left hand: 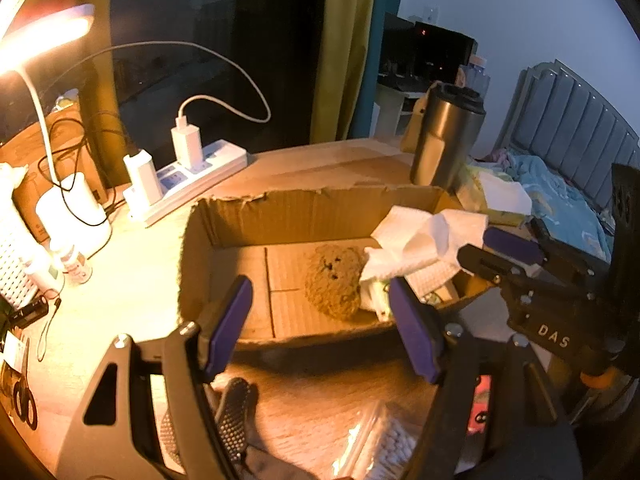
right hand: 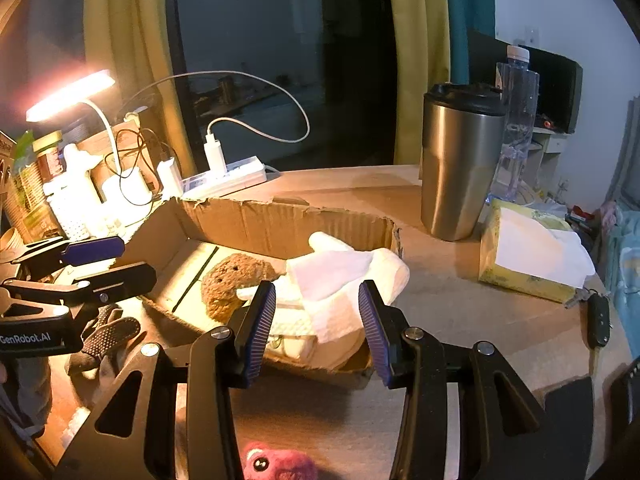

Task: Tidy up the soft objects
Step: 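Withdraw the right tool to the pink plush while the left moves to the cotton swab bag, then grasp the pink plush with the right gripper while the left grasps the cotton swab bag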

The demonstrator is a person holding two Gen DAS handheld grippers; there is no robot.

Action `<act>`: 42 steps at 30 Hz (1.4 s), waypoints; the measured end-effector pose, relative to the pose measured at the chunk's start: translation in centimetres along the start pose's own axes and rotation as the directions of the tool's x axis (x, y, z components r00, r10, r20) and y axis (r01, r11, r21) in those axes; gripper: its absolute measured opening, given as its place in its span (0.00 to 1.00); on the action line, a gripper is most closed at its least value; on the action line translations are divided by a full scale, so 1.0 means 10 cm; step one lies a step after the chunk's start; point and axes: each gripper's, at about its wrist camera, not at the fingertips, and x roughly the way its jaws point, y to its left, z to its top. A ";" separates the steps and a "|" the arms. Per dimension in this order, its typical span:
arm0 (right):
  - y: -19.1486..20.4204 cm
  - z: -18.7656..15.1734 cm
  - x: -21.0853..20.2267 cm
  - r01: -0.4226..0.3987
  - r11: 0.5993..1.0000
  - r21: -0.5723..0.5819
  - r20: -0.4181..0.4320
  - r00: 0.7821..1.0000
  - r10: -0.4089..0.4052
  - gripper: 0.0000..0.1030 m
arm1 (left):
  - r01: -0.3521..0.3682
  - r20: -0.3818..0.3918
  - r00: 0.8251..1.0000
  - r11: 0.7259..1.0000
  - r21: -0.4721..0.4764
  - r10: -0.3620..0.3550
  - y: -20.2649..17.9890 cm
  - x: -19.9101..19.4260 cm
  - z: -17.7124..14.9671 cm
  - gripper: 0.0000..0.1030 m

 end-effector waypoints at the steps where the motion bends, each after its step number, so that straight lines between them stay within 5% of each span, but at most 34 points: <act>1: 0.01 0.00 -0.02 0.002 1.000 -0.001 0.001 1.000 -0.002 0.44 | 0.001 0.002 1.000 1.000 -0.001 -0.001 0.00 -0.02 -0.01 0.70; 42: 0.42 -0.42 -0.58 0.040 0.999 0.010 -0.017 0.999 -0.040 0.44 | 0.063 0.011 0.998 0.998 0.004 -0.063 0.01 -0.51 -0.48 0.70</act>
